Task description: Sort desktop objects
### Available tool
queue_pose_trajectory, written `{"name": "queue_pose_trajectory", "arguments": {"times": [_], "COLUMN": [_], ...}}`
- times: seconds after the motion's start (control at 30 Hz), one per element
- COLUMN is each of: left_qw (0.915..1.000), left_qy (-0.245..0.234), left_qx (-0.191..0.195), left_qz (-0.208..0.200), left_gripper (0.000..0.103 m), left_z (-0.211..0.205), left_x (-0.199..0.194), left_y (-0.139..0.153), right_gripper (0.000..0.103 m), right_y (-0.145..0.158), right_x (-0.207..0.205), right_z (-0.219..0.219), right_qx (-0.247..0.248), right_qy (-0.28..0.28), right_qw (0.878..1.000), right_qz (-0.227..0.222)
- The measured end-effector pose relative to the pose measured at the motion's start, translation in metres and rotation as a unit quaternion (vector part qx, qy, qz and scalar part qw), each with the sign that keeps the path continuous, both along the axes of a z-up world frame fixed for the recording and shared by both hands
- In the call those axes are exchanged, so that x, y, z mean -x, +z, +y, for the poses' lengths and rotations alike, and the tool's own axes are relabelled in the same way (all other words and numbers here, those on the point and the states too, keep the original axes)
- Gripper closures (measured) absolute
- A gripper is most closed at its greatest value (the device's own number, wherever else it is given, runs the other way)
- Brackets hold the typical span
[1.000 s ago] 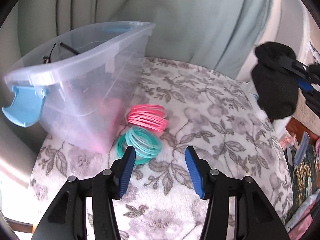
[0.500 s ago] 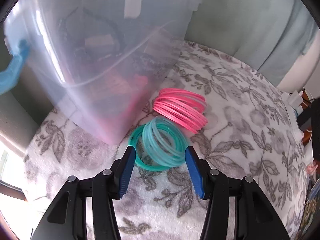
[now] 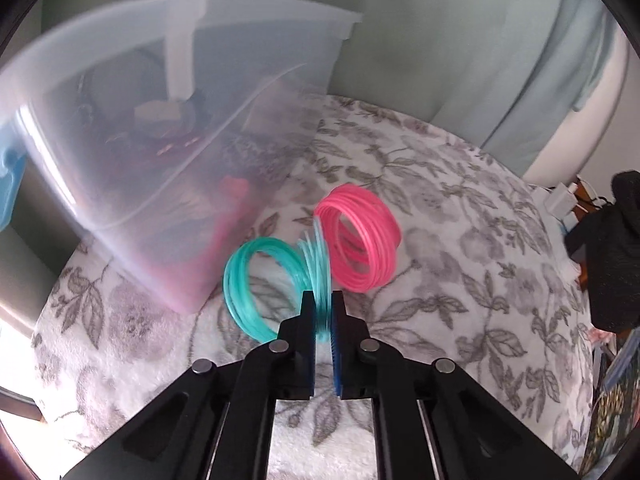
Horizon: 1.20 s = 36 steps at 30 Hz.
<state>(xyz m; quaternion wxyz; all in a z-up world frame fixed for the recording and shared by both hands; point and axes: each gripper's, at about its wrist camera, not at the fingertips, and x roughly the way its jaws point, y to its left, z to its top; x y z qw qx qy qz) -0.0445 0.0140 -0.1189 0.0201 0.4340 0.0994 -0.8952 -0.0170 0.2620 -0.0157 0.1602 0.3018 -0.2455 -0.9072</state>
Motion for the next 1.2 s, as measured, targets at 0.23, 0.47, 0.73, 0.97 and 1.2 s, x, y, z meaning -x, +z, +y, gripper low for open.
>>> {"name": "queue_pose_trajectory", "arguments": {"times": [0.23,0.47,0.73,0.97,1.2], "left_qw": [0.9971,0.9862,0.966,0.9546,0.9559], "left_qy": [-0.053,-0.097,-0.094,-0.038,0.013], "left_qx": [-0.016,-0.048,-0.081,-0.088,-0.085], "left_qz": [0.053,0.125,0.227,0.282,0.281], "left_gripper": [0.099,0.099,0.099,0.099,0.098], "left_z": [0.009,0.003,-0.037,-0.098,-0.146], "left_x": [-0.015,-0.032,-0.056,-0.061,-0.055], "left_y": [0.036,0.085,0.148,0.179,0.175], "right_gripper": [0.085,0.085,0.085,0.085,0.085], "right_y": [0.007,0.03,0.067,0.099,0.101], "right_x": [-0.006,-0.015,-0.013,-0.003,0.02], "right_z": [-0.004,-0.027,-0.068,-0.115,-0.176], "right_qx": [-0.006,-0.029,-0.064,-0.094,-0.118], "right_qy": [0.001,0.008,0.034,0.073,0.135], "right_qw": [1.0,0.999,0.995,0.988,0.978], "right_qz": [0.007,0.027,0.063,0.099,0.103]}}
